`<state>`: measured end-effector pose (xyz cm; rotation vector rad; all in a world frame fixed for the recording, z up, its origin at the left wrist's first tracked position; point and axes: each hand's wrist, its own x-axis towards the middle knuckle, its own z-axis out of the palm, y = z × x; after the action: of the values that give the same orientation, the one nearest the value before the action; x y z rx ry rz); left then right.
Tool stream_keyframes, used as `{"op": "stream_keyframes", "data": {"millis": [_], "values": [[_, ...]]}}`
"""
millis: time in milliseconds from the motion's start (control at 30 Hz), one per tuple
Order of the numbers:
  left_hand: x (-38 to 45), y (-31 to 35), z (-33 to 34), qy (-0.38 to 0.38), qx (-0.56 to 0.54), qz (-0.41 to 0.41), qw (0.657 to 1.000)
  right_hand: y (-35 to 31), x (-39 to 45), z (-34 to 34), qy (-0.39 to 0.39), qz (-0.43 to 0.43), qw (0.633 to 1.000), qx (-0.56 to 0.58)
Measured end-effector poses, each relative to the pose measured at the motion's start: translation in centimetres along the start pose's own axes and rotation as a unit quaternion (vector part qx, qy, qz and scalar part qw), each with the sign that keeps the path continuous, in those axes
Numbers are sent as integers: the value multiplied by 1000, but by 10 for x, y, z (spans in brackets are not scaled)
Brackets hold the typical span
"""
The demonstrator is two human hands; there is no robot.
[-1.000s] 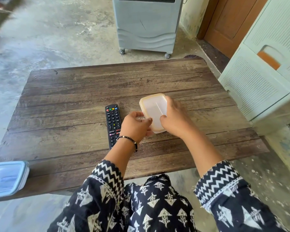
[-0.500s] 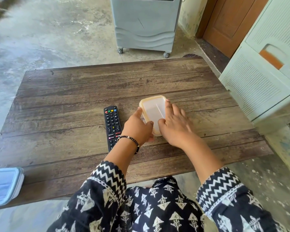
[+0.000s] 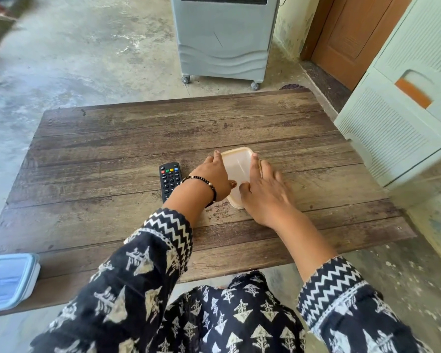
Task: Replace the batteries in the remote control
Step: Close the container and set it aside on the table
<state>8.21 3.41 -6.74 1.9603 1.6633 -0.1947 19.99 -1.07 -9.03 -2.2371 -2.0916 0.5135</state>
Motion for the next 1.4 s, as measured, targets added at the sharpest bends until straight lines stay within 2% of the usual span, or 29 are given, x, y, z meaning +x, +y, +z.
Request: {"op": "stream_keyframes", "data": {"millis": [100, 200, 267, 333, 400, 467, 567, 633, 733, 833, 1000, 1067, 1167, 1233, 1267, 1400], "values": [[3, 0, 0, -18, 38, -3, 999, -1, 0, 2, 7, -4, 1000, 15], [2, -1, 0, -8, 23, 4, 1000, 3, 3, 0, 1, -12, 999, 47], [0, -3, 1, 10, -23, 6, 1000, 7, 5, -4, 1, -25, 995, 95], [-3, -4, 6, 37, -114, -5, 993, 11, 7, -7, 18, -12, 983, 185], [-8, -6, 18, 92, -245, -33, 965, 14, 8, -9, 30, 46, 967, 248], [-13, -7, 27, 171, -352, -58, 918, 14, 7, -7, 53, 74, 949, 301], [-22, -2, 34, 244, -459, -57, 852, 8, 1, -2, 80, 94, 887, 446], [-32, 6, 37, 256, -482, -44, 837, 1, -2, -6, 79, 138, 857, 491], [-48, 17, 45, 256, -450, -28, 855, -4, -4, -11, 84, 174, 872, 449], [-55, 18, 47, 260, -419, -31, 869, -6, -7, -13, 110, 156, 896, 402], [-53, 23, 49, 259, -384, -40, 885, -3, -7, -13, 116, 144, 900, 395], [-51, 27, 48, 261, -393, -39, 881, 3, -7, -16, 104, 133, 897, 409], [-43, 32, 41, 265, -459, -51, 847, 20, -14, -25, 12, 99, 901, 422], [-35, 36, 32, 252, -499, -60, 827, 33, -22, -30, -40, 97, 878, 466], [-30, 37, 29, 229, -508, -58, 828, 39, -24, -30, -41, 97, 858, 502], [-11, 50, 23, 136, -458, -52, 877, 60, -13, -34, 62, 115, 810, 572]]}}
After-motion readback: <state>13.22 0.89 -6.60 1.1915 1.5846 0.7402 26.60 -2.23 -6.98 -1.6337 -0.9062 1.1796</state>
